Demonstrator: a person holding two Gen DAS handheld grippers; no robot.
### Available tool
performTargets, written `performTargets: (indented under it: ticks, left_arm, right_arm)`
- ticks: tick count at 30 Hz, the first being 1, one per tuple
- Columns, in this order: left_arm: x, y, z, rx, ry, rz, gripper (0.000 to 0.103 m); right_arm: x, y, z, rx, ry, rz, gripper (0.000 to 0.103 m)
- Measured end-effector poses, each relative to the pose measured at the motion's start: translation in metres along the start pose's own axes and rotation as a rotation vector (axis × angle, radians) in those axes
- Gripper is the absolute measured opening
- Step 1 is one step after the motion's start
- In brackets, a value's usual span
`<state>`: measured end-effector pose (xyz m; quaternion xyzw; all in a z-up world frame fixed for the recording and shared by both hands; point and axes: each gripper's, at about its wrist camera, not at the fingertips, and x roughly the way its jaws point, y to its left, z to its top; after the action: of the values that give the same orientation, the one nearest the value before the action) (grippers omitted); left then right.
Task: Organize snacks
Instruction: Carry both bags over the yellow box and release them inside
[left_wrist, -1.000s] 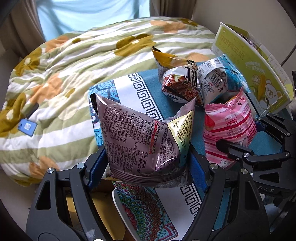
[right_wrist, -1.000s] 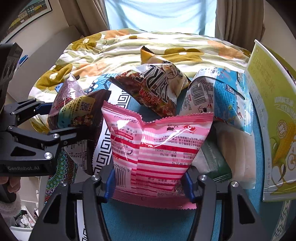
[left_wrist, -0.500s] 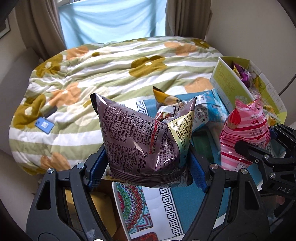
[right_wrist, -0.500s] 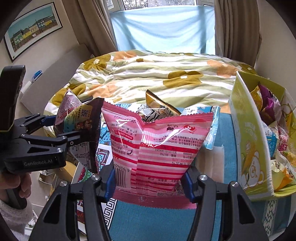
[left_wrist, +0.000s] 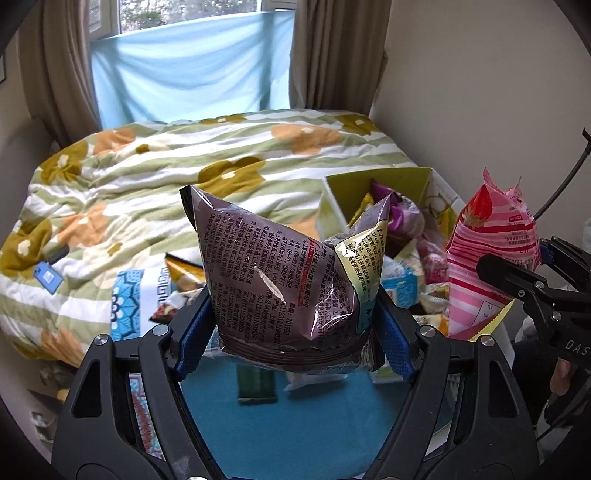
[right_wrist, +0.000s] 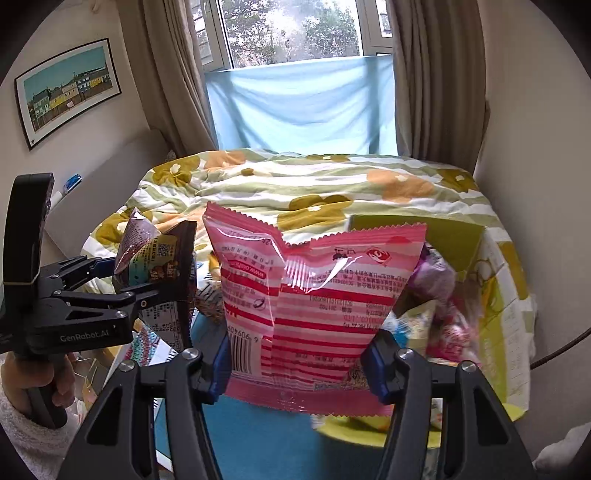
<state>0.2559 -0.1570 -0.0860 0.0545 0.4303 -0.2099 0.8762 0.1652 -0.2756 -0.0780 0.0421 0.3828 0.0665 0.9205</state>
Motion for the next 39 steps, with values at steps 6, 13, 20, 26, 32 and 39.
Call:
performTargets:
  ticks: [6,13,20,26,32,39]
  left_arm:
    - [0.043,-0.078,0.027,0.015,0.024,-0.063,0.077]
    - [0.095,-0.127,0.040,0.024,0.082,-0.056,0.080]
    - [0.095,-0.127,0.032,0.046,0.104,-0.032,0.102]
    - [0.079,-0.107,0.019,0.007,0.112,-0.040,0.102]
    - [0.061,-0.091,0.013,-0.019,0.097,-0.025,0.102]
    - [0.053,-0.069,0.001,-0.061,0.103,0.024,0.102]
  right_arm:
    - [-0.016,-0.084,0.010,0.029,-0.017,-0.048,0.054]
    - [-0.017,-0.147,0.012,0.052,0.003,-0.067,0.054]
    - [-0.008,-0.174,0.010,0.077,0.045,-0.054,0.054]
    - [-0.003,-0.181,0.009,0.105,0.044,-0.057,0.054]
    - [0.009,-0.179,0.020,0.087,0.083,-0.052,0.054]
    - [0.050,-0.178,0.025,0.040,0.183,-0.098,0.055]
